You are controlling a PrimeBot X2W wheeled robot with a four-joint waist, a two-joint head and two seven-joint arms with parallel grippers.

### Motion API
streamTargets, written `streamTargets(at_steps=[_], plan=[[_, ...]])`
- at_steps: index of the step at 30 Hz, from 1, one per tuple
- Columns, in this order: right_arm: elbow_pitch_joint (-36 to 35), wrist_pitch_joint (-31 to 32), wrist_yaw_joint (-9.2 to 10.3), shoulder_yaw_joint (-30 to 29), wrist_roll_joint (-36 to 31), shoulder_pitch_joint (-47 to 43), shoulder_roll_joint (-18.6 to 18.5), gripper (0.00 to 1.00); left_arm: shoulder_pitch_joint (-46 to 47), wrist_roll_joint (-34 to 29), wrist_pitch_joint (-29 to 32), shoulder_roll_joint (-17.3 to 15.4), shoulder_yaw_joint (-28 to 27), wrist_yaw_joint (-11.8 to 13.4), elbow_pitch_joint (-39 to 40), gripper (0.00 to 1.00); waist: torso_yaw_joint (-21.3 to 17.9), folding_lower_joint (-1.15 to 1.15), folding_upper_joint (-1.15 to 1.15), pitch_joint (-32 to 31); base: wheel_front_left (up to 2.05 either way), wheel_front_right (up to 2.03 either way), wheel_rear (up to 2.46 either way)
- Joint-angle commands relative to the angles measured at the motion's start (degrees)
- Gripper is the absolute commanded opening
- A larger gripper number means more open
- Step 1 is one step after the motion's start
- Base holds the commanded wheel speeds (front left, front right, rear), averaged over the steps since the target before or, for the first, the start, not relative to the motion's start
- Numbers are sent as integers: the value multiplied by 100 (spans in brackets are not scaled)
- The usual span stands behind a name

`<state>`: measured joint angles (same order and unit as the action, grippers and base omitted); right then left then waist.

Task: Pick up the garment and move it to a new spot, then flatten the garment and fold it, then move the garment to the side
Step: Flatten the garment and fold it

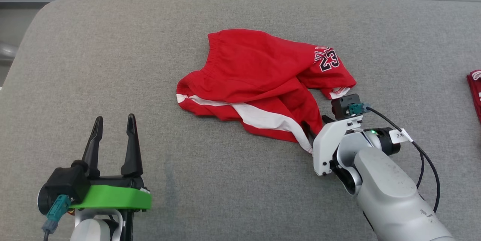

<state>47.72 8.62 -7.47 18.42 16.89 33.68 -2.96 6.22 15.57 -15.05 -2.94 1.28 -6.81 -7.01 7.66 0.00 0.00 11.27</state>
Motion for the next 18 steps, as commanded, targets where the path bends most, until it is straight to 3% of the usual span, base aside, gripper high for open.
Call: streamTargets(at_steps=[1, 10, 18], plan=[[190, 9, -1, 41, -104, -86, 8, 0, 40, 58, -13, 3, -40, 1, -1, 100, -19, 0, 0, -13, 0, 0, 0], [-25, -667, 4, -1180, -1098, -238, -151, 0, -210, 51, -13, 1, -204, 31, 34, 100, -345, 0, 0, -241, 0, 0, 0], [-834, -528, 4, -2005, -1688, -639, -438, 0, -284, 84, -14, 0, -180, 53, 89, 100, -617, 0, 0, -305, 0, 0, 0]])
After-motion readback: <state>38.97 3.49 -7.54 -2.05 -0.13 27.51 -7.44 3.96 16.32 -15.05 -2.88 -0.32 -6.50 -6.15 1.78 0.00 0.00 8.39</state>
